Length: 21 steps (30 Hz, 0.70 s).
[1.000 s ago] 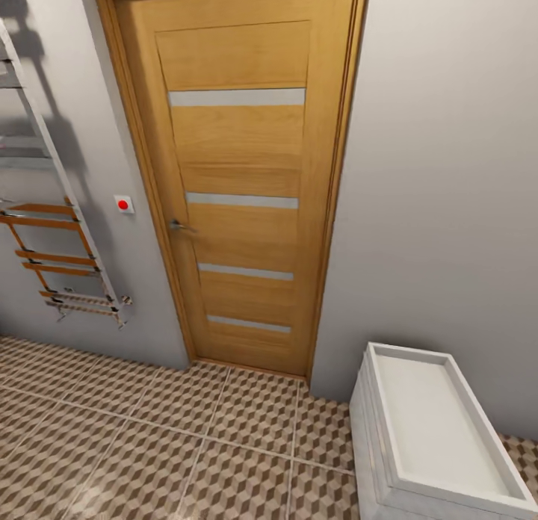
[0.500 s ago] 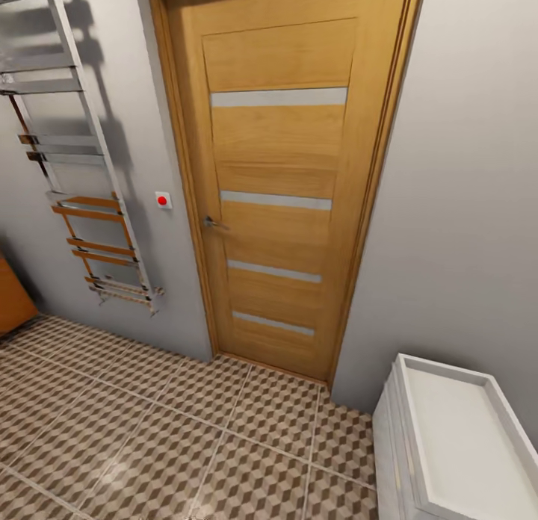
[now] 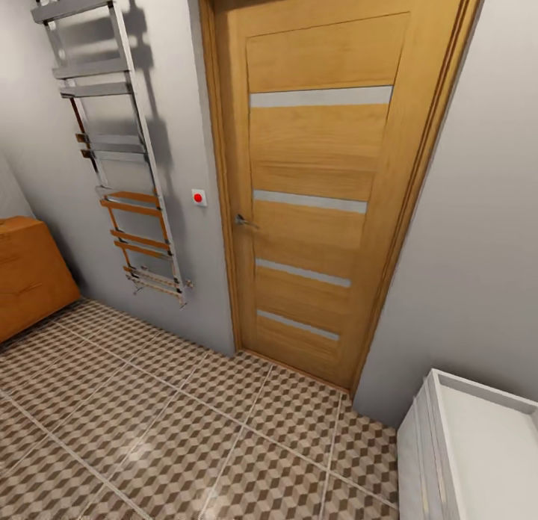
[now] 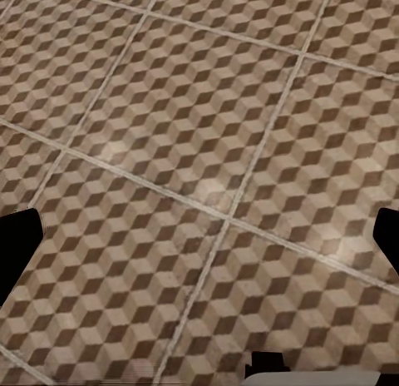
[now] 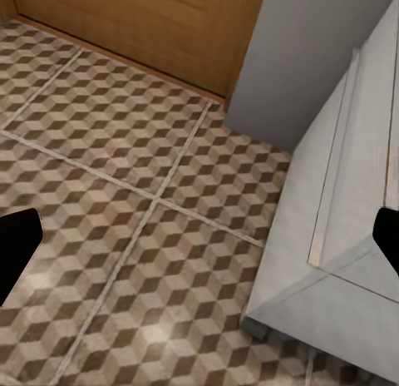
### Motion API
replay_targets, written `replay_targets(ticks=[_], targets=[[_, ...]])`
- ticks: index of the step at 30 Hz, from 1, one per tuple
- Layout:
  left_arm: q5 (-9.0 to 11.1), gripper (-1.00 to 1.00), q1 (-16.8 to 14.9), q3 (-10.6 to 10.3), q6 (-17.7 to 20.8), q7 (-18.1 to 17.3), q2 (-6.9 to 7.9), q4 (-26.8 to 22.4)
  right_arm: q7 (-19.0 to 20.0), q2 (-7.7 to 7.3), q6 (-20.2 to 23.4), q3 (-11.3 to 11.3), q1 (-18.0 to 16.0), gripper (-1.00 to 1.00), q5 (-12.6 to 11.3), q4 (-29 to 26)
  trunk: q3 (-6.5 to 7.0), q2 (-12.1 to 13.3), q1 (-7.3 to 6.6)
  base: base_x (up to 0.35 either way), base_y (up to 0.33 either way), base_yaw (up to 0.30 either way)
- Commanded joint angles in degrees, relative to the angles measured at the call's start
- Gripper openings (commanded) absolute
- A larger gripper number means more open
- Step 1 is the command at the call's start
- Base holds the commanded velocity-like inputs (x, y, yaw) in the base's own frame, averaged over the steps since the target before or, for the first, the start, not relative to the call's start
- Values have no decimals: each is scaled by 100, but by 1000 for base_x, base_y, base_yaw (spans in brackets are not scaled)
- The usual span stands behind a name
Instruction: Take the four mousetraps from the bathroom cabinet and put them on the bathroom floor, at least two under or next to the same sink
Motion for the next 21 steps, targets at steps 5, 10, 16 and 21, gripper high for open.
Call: replay_targets(ticks=[5, 10, 16, 21], targets=[[44, 100, -10, -49, -35, 7, -3, 23, -4, 0, 21, 53, -3, 100, -58, -1, -12, -12, 3, 0, 0, 258], [44, 100, -12, -48, -35, 7, -3, 23, -3, 6, 44, 54, -3, 100, -58, -1, -12, -12, 3, 0, 0, 258], [44, 100, -10, -47, -37, 7, -3, 23, -3, 6, 50, 54, -3, 100, -58, -1, -12, -12, 3, 0, 0, 258], [44, 100, -11, -47, -38, 7, -3, 23, -3, 6, 50, 55, -3, 100, -58, -1, -12, -12, 3, 0, 0, 258]])
